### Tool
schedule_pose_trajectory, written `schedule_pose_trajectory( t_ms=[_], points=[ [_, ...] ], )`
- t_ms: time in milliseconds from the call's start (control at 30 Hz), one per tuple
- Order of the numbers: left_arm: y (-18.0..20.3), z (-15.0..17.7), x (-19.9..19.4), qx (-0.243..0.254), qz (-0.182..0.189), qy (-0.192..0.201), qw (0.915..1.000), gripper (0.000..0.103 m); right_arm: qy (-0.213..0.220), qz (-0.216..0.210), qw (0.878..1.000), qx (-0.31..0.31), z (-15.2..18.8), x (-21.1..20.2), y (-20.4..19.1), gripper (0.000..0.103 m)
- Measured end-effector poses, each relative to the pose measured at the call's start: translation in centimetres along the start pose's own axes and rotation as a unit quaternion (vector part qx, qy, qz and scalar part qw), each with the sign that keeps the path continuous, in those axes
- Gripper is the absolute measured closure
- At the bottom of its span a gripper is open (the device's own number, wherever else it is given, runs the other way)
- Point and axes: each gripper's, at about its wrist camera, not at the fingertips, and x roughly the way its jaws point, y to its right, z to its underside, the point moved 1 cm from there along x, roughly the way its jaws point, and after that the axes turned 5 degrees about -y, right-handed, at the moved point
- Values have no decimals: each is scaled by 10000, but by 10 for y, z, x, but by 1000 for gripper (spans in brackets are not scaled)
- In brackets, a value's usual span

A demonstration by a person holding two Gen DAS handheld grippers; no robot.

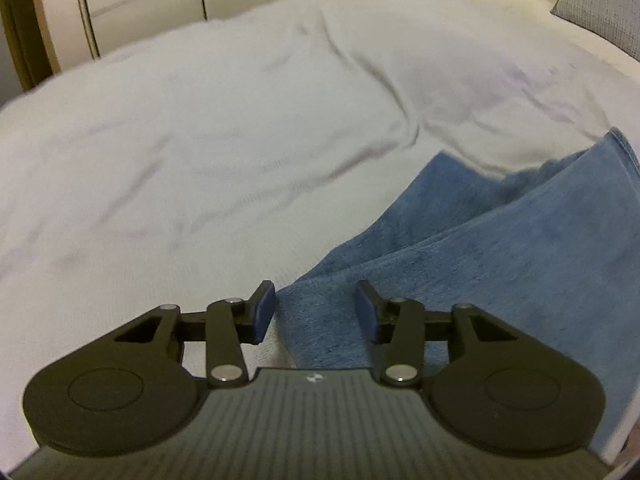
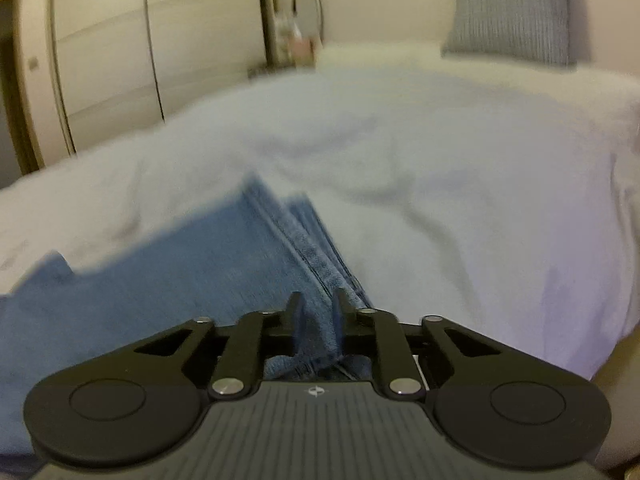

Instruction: Fold clothes

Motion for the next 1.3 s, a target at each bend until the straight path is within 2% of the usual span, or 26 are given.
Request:
schedule_pose_trajectory(
  t_ms=[100, 167, 233, 367, 467, 567, 600, 633, 667, 800, 933, 1067, 1133, 1167, 1200, 1233, 1300],
  points=[
    [-15, -4, 4, -453, 172, -100, 9988, 58, 55, 19, 10000, 48, 0, -1, 0, 96],
    [-20, -4, -10, -506, 79, -45, 9987, 62, 125, 47, 9999, -19, 0, -13, -5, 90],
    [-22, 3, -25, -476, 70, -22, 9988, 67, 311, 22, 9994, -168, 6, -32, -13, 78],
    [-29, 34, -44, -736, 501, -328, 9955, 67, 515, -311, 9934, -973, 36, -64, -51, 76],
    [-32, 59, -61, -915, 648, -386, 9929, 67, 350, -710, 9807, -1787, 73, -79, -99, 71],
    [-35, 77, -75, -1061, 720, -479, 9906, 67, 224, -1154, 9613, -2494, 107, -93, -146, 66],
    [-34, 81, -80, -1043, 711, -496, 9908, 67, 301, -1283, 9526, -2741, 116, -99, -162, 61],
    [-34, 85, -85, -1024, 696, -513, 9910, 67, 391, -1389, 9435, -2983, 124, -105, -177, 48],
    [-34, 88, -91, -996, 651, -531, 9915, 67, 527, -1430, 9344, -3220, 131, -111, -191, 41],
    [-42, 93, -117, -874, 481, -453, 9940, 64, 1008, -1448, 8909, -4186, 154, -125, -240, 28],
    [-59, 90, -131, -908, 400, -291, 9946, 63, 1064, -1297, 8521, -4959, 180, -116, -272, 27],
    [-70, 85, -127, -941, 422, -270, 9943, 63, 1297, -1020, 8119, -5600, 208, -104, -295, 27],
    [-68, 83, -124, -907, 452, -276, 9945, 63, 1495, -824, 7931, -5847, 220, -98, -305, 32],
    [-67, 83, -122, -888, 464, -285, 9946, 63, 1591, -712, 7893, -5888, 222, -96, -309, 34],
    [-66, 82, -120, -873, 471, -293, 9946, 63, 1686, -599, 7852, -5928, 223, -93, -313, 44],
    [-65, 81, -118, -858, 475, -301, 9947, 63, 1765, -523, 7850, -5915, 223, -91, -316, 49],
    [-64, 80, -117, -826, 461, -304, 9951, 62, 1835, -576, 8060, -5598, 210, -91, -315, 51]
  ],
)
